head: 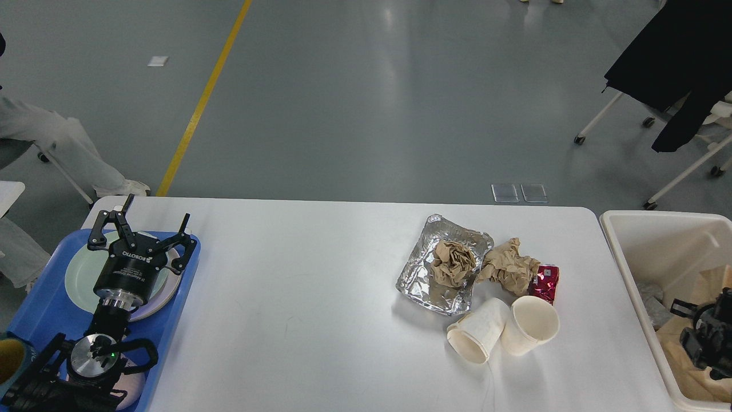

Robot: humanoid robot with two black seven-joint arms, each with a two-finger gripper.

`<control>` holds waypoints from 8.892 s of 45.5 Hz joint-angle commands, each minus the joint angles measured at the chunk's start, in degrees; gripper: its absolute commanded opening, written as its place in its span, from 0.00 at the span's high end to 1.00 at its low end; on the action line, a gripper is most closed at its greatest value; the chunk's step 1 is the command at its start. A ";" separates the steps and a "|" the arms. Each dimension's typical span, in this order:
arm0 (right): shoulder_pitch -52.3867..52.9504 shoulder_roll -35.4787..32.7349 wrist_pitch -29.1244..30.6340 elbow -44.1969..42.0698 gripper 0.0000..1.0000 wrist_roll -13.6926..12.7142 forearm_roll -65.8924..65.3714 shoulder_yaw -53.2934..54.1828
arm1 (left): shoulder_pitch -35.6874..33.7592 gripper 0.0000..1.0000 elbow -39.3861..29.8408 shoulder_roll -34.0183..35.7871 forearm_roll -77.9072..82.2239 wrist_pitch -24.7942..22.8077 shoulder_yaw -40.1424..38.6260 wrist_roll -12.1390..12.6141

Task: Tidy desktop
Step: 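Drop the second paper bag into the white bin, then move the right gripper over the white paper cups, then grasp the white paper cup farther from the robot and lift it, then drop the paper cup into the white bin and open the gripper, then move the right gripper over the foil tray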

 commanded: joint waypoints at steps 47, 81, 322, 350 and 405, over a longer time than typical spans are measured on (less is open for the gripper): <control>1.03 -0.05 -0.88 1.00 0.00 -0.78 0.33 0.63 | 0.00 0.04 -0.01 0.00 0.00 -0.09 -0.01 0.00; 70.71 -1.73 27.40 61.99 0.00 -2.89 -8.63 -19.85 | 0.00 0.04 -0.01 0.00 0.00 -0.01 -0.01 0.00; -3.26 3.72 1.15 1.62 1.00 -2.01 0.42 1.59 | 0.00 0.04 -0.01 0.00 0.00 -0.09 0.08 0.00; -3.71 1.53 -3.69 1.71 0.00 -2.36 0.60 1.94 | 0.00 0.04 -0.01 0.00 0.00 -0.09 0.08 0.00; 76.70 -0.95 21.80 78.34 0.00 -6.58 -6.97 -14.58 | 0.00 0.04 -0.01 0.00 0.00 -0.09 0.08 0.00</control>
